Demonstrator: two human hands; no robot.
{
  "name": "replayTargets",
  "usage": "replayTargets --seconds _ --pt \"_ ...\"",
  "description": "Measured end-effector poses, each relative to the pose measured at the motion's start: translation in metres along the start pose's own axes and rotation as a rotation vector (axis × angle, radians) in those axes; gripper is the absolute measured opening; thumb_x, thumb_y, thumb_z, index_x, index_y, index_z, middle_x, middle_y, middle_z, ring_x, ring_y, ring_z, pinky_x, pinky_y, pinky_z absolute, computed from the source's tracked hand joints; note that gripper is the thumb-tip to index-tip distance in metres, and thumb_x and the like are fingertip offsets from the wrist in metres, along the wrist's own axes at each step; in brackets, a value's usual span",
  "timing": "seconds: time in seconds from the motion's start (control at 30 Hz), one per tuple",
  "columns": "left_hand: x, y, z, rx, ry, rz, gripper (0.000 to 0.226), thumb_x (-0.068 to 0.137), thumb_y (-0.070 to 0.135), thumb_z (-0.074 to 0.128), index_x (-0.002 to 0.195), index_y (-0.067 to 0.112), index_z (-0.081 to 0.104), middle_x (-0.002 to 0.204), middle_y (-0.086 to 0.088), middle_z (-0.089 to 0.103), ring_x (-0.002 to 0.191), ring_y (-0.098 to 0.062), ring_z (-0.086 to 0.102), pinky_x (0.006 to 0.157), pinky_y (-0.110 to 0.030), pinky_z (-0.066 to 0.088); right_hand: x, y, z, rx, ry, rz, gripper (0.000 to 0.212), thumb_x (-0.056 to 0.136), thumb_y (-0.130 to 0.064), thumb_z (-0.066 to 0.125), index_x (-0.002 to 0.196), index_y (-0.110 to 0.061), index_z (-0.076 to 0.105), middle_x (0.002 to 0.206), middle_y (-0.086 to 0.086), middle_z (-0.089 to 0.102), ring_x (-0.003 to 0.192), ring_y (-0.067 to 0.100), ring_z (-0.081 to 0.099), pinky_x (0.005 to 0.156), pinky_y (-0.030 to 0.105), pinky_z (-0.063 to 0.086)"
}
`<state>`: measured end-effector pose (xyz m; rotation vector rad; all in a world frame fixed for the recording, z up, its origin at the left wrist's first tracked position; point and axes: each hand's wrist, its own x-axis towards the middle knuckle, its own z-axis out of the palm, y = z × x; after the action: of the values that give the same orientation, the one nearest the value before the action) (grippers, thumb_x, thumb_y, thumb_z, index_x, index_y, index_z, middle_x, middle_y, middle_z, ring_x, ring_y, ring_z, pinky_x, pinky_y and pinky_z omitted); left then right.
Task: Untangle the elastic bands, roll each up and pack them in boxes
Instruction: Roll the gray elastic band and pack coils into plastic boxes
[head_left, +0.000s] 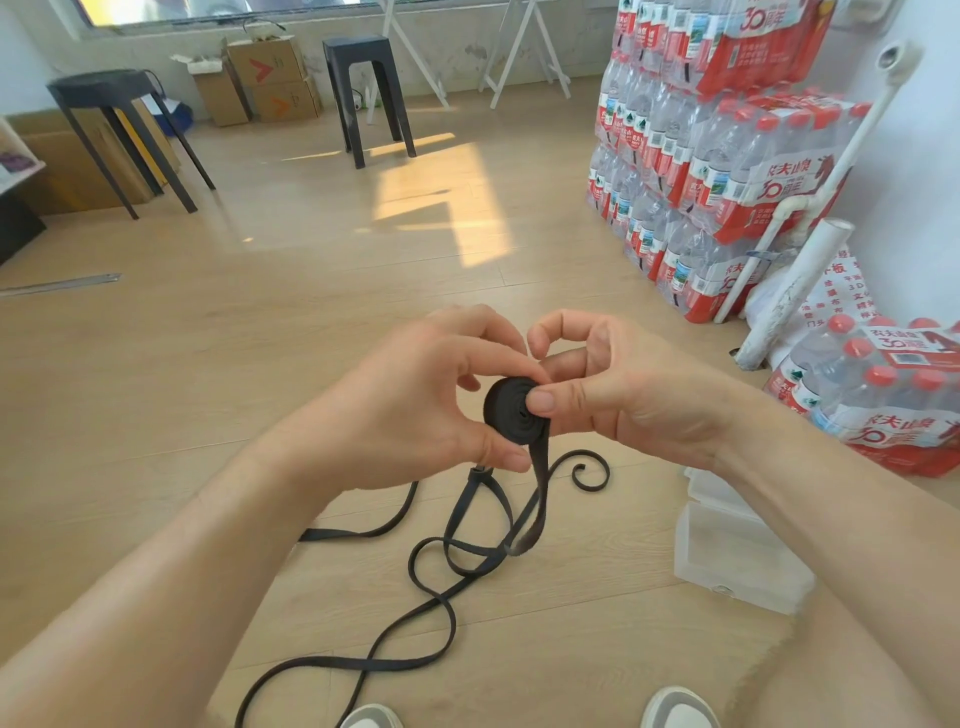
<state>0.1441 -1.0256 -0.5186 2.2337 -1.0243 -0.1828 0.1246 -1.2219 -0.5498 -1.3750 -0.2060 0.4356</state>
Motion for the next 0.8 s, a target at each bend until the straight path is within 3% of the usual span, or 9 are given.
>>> replayTargets --seconds 0.1,0.2,0.4,0.53,0.7,0.8 --pt "0.000 -0.002 0.002 0.031 0.120 0.013 0.050 0.051 0.027 0.091 0.096 0.036 0.072 0.098 0.019 0.057 0.094 -0.004 0.053 0.077 -0.016 0.043 0.001 0.001 0.000 0.044 -0.007 0.003 0.043 0.066 0.004 0.080 0.096 -0.013 0.055 0.084 0.009 0.071 0.080 0.023 0.066 0.083 0.034 0.054" --pt "0.000 -0.005 0.003 0.088 0.168 0.037 0.049 0.049 0.033 0.091 0.094 0.034 0.071 0.098 0.019 0.055 0.092 -0.003 0.050 0.072 -0.012 0.039 0.002 0.002 0.001 0.059 0.013 0.007 0.040 0.060 -0.010 0.079 0.094 -0.013 0.058 0.083 0.009 0.071 0.079 0.023 0.066 0.080 0.031 0.055" --pt "0.003 -0.008 0.006 0.204 0.178 0.062 0.050 0.051 0.036 0.090 0.096 0.031 0.069 0.100 0.015 0.051 0.093 0.006 0.043 0.074 -0.004 0.029 0.003 0.005 0.001 0.082 0.051 0.002 0.033 0.056 -0.014 0.082 0.085 -0.012 0.065 0.087 0.011 0.071 0.078 0.020 0.066 0.071 0.026 0.056" --pt "0.004 -0.007 0.007 0.208 0.172 0.053 0.051 0.050 0.034 0.090 0.095 0.032 0.067 0.102 0.015 0.049 0.095 0.005 0.044 0.074 -0.002 0.028 0.001 0.005 0.000 0.066 0.049 -0.001 0.033 0.057 -0.013 0.082 0.087 -0.013 0.067 0.088 0.012 0.072 0.079 0.021 0.069 0.073 0.028 0.057" --pt "0.005 -0.008 0.012 0.183 0.127 0.080 0.057 0.051 0.036 0.090 0.089 0.036 0.048 0.096 0.021 0.046 0.091 0.000 0.046 0.072 -0.007 0.032 -0.001 0.001 0.001 0.034 0.021 -0.025 0.046 0.058 -0.011 0.079 0.102 -0.007 0.064 0.087 0.011 0.073 0.078 0.018 0.070 0.071 0.026 0.056" --pt "0.005 -0.009 0.014 0.229 0.125 0.091 0.061 0.051 0.038 0.089 0.084 0.044 0.038 0.096 0.024 0.042 0.092 0.006 0.042 0.073 -0.004 0.030 -0.001 0.001 0.002 -0.011 -0.004 -0.036 0.046 0.063 0.003 0.082 0.103 -0.008 0.063 0.084 0.010 0.072 0.082 0.021 0.069 0.076 0.029 0.056"
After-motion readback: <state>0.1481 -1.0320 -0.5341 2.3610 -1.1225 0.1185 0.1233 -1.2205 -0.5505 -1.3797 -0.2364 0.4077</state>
